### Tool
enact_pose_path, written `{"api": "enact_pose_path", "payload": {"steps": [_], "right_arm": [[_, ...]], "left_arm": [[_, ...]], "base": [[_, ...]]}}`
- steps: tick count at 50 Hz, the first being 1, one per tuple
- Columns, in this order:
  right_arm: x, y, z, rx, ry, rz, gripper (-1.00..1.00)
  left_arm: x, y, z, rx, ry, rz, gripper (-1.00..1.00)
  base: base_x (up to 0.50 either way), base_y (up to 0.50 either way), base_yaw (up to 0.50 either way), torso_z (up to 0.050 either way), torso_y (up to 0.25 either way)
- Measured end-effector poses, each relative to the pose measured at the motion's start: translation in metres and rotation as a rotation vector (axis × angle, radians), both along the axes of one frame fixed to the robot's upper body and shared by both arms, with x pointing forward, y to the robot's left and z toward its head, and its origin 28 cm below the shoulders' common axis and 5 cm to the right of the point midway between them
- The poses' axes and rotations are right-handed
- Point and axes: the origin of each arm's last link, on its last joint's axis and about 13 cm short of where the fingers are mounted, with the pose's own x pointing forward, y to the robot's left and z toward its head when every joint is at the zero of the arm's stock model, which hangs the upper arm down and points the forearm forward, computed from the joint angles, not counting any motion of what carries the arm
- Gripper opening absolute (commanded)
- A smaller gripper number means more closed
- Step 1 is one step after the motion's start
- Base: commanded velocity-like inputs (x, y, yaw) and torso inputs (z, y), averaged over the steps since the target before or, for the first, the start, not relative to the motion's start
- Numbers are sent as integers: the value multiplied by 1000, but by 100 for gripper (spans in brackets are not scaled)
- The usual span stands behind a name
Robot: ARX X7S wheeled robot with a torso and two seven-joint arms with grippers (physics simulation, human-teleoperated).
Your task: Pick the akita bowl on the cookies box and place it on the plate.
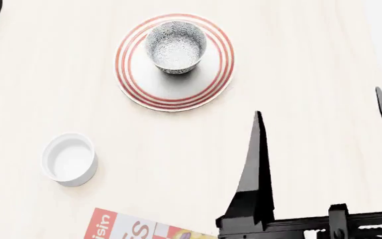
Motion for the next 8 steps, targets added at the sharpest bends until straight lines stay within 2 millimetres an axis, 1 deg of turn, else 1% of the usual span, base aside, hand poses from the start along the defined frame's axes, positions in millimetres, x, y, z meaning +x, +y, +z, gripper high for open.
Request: {"api": "enact_pose_path", "payload": {"steps": [8], "right_arm": [[-30, -8, -5, 196, -153, -84, 100]], "left_arm": [[-4, -2, 1, -20, -62, 24, 100]], "base": [[0, 0, 0, 0, 0]]}}
